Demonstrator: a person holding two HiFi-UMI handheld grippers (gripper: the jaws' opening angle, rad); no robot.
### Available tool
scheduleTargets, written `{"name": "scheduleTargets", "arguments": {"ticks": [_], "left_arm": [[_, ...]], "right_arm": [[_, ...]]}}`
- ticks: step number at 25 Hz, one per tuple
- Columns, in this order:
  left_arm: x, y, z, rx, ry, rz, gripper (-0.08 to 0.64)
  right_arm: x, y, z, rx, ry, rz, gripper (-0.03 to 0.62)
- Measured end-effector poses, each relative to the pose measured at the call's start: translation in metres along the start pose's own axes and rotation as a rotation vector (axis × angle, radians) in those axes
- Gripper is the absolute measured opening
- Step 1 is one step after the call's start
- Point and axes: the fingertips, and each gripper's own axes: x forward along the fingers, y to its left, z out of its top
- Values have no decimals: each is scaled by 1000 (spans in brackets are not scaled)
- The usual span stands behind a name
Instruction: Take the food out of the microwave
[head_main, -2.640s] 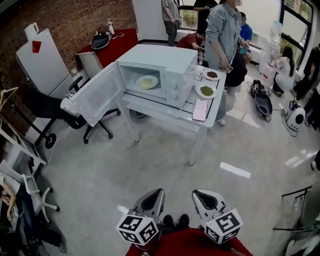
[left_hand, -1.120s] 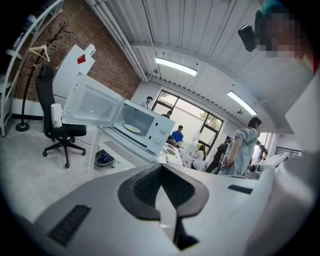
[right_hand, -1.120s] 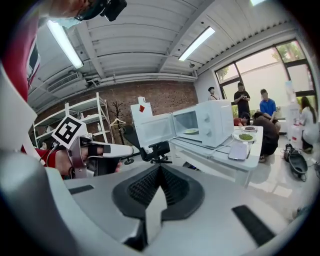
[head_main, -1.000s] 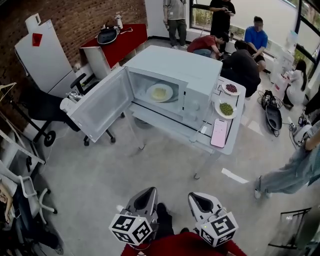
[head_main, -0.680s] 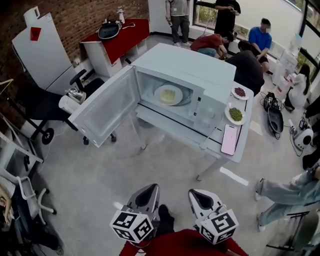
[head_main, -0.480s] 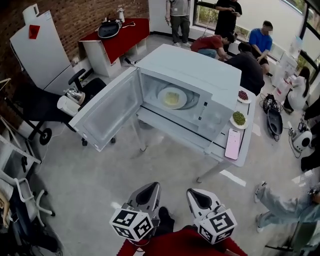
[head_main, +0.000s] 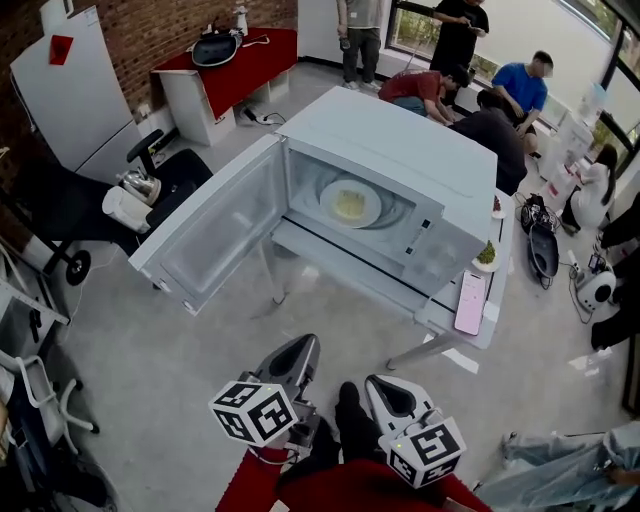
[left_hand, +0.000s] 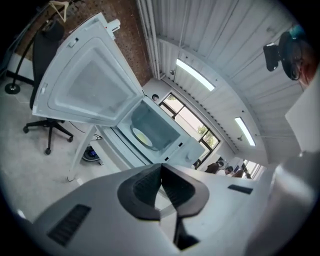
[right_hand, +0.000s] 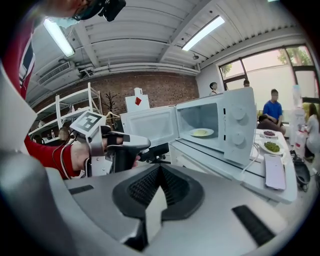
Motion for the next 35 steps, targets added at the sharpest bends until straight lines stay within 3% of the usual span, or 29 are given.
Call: {"name": "scheduleTargets", "arguments": {"ticks": [7,23,26,31,35], "left_arm": [[57,22,22,-119,-11,-9,9],[155,46,54,-189,25,-9,20],[171,54,56,-226,35,-10,29],[196,60,59,-309,52,-19,52],[213,62,61,-370,55,-33,74]], "right_arm": [[30,-25,19,-15,-1,16,11],[102,-74,55,-45,40,112,11],[113,-80,60,-103,30,133,11],[123,-92,69,-58,71,125,11],[130,-100,76,-107,52,151,11]]}}
